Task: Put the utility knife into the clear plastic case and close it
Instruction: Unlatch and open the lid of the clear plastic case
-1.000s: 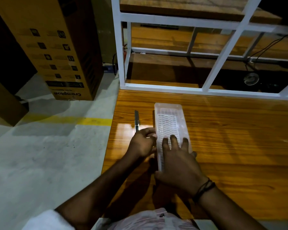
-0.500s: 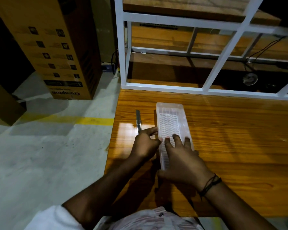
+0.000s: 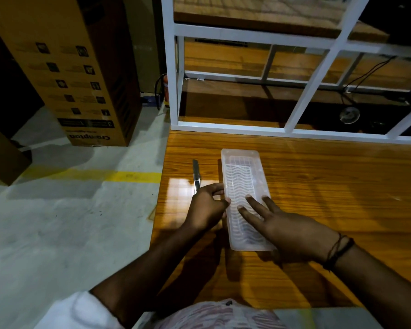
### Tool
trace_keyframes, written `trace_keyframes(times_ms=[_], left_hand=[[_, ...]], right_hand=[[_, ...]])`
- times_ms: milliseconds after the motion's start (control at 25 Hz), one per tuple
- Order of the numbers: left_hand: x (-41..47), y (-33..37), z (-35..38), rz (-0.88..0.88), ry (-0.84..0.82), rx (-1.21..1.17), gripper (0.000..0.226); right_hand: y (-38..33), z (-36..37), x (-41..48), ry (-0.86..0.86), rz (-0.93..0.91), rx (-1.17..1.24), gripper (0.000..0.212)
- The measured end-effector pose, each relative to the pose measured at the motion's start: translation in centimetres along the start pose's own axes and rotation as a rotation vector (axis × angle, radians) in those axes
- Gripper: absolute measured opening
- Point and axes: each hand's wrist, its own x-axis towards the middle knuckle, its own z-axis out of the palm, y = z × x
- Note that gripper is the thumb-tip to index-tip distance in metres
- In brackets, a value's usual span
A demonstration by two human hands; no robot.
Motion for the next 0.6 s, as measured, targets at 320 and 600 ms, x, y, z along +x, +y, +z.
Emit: trace_keyframes(times_ms=[320,600], left_hand=[[0.1,0.3,0.0,0.069,0.023,0.101,0.036],[-0.8,0.7,0.2,-0.144,-0.022,-0.250,0.033]], right_hand=[[1.1,-2.1,0.4,-0.121,-0.060,0.068,0.121],[-2.9,-2.7,2.2,0.238,0.246,0.348,0.105]])
